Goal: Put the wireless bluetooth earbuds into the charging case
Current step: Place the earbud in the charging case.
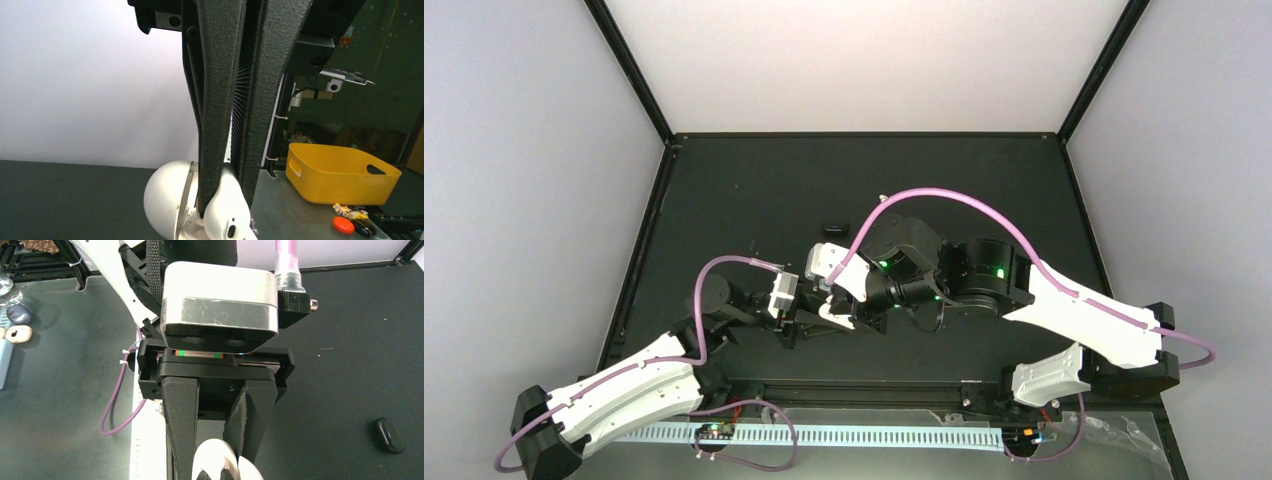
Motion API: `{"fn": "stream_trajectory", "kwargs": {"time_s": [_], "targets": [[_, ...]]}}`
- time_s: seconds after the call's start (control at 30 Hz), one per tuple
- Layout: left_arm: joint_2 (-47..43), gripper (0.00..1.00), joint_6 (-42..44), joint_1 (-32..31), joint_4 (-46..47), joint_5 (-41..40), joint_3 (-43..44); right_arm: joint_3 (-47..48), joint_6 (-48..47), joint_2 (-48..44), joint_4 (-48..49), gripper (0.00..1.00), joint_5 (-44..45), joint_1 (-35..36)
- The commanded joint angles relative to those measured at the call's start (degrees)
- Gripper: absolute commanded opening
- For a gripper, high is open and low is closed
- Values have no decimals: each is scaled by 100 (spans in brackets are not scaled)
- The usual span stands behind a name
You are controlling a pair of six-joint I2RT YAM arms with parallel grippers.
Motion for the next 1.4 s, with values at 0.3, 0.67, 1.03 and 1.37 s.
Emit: {"fn": "stream_trajectory", "kwargs": {"time_s": [0.3,0.67,1.03,1.37], "targets": [[-126,2,-55,-36,256,-81,208,-16,154,-13,6,1,183,45],[-145,2,-95,-30,336,-131,204,-26,223,5,-54,1,230,48],[-136,2,-158,-30,363,-119,178,-43,271,-78,34,11,349,50],[-93,2,-162,-32,354,-115,159,-19,354,-216,212,19,335,49]]}}
